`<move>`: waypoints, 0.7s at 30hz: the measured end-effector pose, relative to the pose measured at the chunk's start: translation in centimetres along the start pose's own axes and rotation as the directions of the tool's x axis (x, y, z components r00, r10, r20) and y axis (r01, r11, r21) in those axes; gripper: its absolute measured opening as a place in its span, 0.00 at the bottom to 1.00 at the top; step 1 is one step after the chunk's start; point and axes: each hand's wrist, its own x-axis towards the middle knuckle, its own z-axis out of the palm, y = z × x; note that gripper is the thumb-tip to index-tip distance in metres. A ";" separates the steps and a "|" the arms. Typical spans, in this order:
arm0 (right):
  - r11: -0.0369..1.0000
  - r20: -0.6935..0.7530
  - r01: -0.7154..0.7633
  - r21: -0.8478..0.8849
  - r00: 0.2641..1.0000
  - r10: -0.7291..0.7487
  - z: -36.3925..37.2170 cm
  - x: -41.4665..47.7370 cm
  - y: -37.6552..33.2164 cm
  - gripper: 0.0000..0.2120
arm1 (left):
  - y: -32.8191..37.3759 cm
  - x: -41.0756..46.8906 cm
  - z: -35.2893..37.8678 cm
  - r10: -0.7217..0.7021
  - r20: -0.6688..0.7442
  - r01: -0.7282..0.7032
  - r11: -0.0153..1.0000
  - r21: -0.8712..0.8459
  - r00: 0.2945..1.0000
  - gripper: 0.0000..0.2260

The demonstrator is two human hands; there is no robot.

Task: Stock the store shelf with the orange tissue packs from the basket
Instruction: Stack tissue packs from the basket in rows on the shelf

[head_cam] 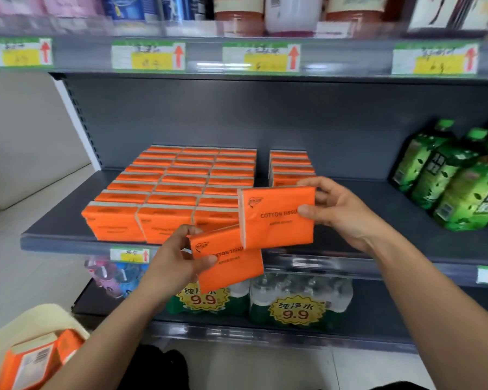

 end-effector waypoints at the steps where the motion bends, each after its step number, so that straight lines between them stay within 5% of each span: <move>1: 1.000 -0.020 0.002 0.012 1.000 -0.002 -0.8 0.0 0.1 0.37 | 0.1 0.2 0.7 -0.004 -0.002 0.004 1.000 -0.001 1.000 0.15; 5: 0.995 -0.096 -0.001 0.102 0.995 0.011 -3.2 0.2 0.6 0.37 | 0.5 1.1 2.8 -0.011 0.003 0.011 1.000 0.008 1.000 0.15; 8: 0.994 -0.215 -0.011 0.108 0.976 0.034 -4.5 1.1 1.6 0.26 | 0.4 1.6 3.7 0.003 0.024 -0.004 1.000 0.023 1.000 0.15; 11: 0.998 -0.322 -0.063 0.010 0.945 0.063 -5.1 2.5 3.4 0.18 | 0.4 1.8 4.4 0.020 0.025 -0.021 0.999 0.046 0.999 0.15; 21: 0.959 -0.352 -0.122 -0.257 0.936 0.025 -5.9 7.3 7.9 0.19 | 0.6 2.7 5.2 0.071 0.026 -0.072 0.996 0.051 0.997 0.16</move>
